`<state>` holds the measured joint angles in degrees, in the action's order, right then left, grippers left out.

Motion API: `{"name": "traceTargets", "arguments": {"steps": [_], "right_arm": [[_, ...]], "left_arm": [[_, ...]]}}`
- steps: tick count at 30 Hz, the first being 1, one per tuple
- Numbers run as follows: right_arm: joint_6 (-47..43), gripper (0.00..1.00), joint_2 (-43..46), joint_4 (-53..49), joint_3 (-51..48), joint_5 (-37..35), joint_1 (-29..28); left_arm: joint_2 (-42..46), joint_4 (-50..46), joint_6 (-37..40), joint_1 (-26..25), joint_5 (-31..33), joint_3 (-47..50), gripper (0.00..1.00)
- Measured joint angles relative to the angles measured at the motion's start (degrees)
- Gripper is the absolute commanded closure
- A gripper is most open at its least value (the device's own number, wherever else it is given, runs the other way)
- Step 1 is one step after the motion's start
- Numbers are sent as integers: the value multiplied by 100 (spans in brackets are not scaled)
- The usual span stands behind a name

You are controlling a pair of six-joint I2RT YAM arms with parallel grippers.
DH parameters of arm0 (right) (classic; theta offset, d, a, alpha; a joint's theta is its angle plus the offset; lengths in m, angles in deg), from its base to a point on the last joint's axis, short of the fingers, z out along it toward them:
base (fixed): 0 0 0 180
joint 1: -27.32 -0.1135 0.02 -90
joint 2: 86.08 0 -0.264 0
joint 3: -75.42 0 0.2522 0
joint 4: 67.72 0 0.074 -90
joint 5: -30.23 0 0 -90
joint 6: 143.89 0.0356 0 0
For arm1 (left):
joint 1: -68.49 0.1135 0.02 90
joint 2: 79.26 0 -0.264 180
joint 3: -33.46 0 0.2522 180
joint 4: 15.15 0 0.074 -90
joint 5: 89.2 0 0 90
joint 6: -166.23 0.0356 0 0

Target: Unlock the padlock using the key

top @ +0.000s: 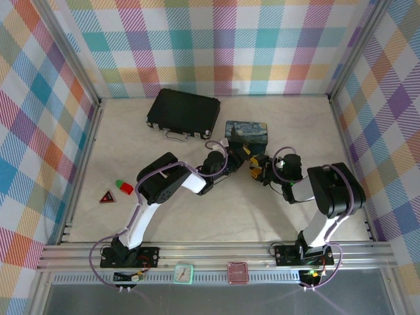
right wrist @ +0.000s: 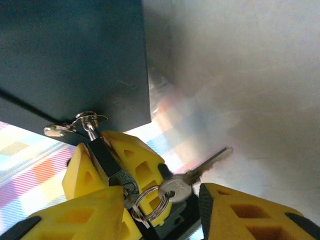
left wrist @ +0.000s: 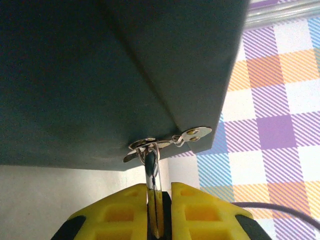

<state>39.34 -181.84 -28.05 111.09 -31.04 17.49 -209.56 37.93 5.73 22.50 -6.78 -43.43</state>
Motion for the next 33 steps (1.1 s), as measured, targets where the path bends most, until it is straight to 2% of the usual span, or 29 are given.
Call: {"name": "traceTargets", "arguments": {"steps": [4, 9, 13, 19, 27, 33], "right_arm": [[-1384, 46, 905, -1814, 280, -365, 138], [-3018, 43, 1602, -3628, 929, -717, 243], [-4092, 42, 1773, -4653, 1268, -815, 254], [-5355, 41, 2107, -5755, 1340, -885, 160], [-6752, 39, 2608, -6802, 1814, -1738, -603], [-7320, 40, 1832, -7311, 2538, -2581, -1436]], "left_arm": [[-28, -216, 114, -118, -13, -2, 100], [-144, -452, 184, -205, -44, -13, 99], [-144, -546, 251, -221, -46, -44, 72], [31, -361, 111, -155, -42, 275, 50], [715, -208, -127, 136, -192, 1331, 50], [1102, -304, -168, 472, -256, 1746, 51]]}}
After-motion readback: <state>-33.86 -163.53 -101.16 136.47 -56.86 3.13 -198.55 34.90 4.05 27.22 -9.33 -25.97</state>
